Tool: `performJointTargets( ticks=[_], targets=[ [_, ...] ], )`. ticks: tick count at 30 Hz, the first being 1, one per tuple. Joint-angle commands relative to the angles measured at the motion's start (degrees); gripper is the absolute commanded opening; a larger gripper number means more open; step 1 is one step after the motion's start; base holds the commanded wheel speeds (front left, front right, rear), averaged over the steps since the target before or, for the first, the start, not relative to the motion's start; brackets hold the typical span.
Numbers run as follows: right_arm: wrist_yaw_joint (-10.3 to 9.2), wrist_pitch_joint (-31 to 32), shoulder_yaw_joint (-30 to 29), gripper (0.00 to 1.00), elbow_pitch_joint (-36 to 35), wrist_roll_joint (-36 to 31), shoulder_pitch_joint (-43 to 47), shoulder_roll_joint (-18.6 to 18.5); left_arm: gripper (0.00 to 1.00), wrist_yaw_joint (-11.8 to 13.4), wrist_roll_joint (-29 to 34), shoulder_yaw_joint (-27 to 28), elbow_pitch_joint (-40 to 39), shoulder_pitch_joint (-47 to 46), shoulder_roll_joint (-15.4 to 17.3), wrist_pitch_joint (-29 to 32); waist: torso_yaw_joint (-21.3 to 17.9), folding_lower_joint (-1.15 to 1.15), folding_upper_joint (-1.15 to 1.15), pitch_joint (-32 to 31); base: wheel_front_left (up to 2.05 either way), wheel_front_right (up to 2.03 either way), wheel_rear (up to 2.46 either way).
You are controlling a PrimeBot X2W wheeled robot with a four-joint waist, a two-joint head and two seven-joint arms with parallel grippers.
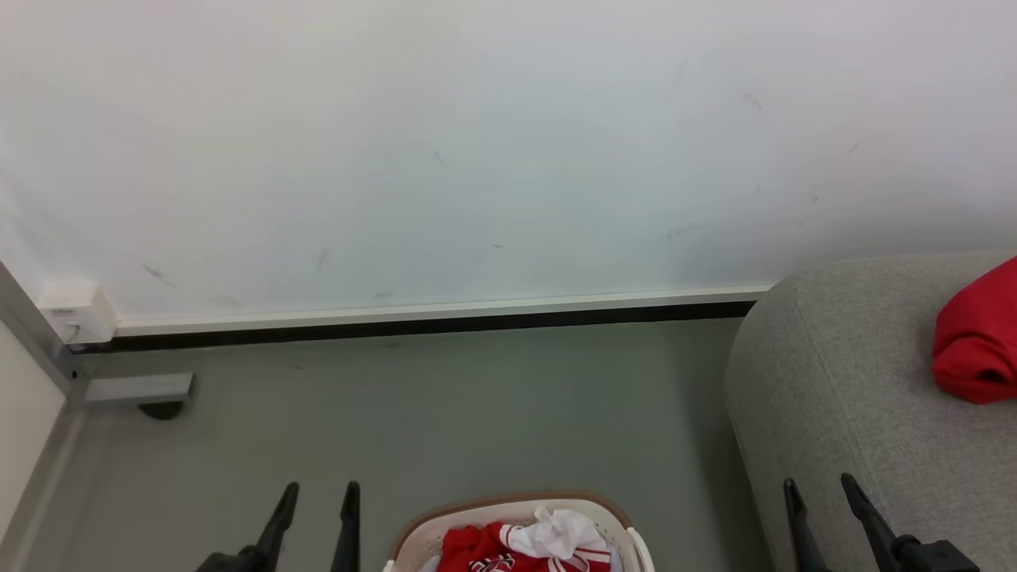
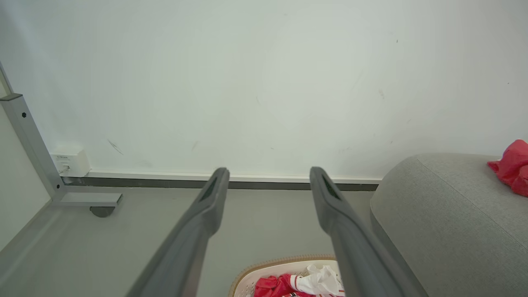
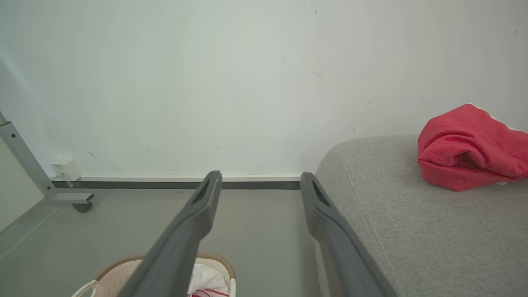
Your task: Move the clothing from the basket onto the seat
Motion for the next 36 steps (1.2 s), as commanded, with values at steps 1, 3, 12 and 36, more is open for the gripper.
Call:
performJointTargets(
  ticks=[1, 3, 12, 36],
  targets=[
    [-0.12, -0.12, -0.12, 1.0, 0.03, 0.55, -0.64, -0.09, 1.0, -0.17, 0.75, 0.35, 0.07, 0.52, -0.19, -0.03, -0.1, 0.0, 0.0, 0.1, 0.0, 0.0, 0.0],
    [-0.12, -0.12, -0.4, 1.0, -0.25, 0.42, -0.86, -0.09, 1.0, -0.41, 1.11, 0.58, -0.07, 0.47, -0.35, -0.03, -0.33, 0.0, 0.0, 0.41, 0.0, 0.0, 0.0],
    [-0.12, -0.12, -1.86, 1.0, -2.02, -0.13, -2.57, -0.08, 1.0, -1.65, 1.69, -2.46, 2.93, -3.72, -0.7, 0.0, -2.28, 0.0, 0.0, 3.94, 0.0, 0.0, 0.0],
    [-0.13, -0.12, 2.92, 1.0, -9.3, 7.98, -15.7, -0.04, 1.0, -1.22, 3.79, -10.49, 24.94, -26.87, 0.98, 21.94, -15.8, 0.0, 0.0, 31.1, 0.0, 0.0, 0.0]
  ],
)
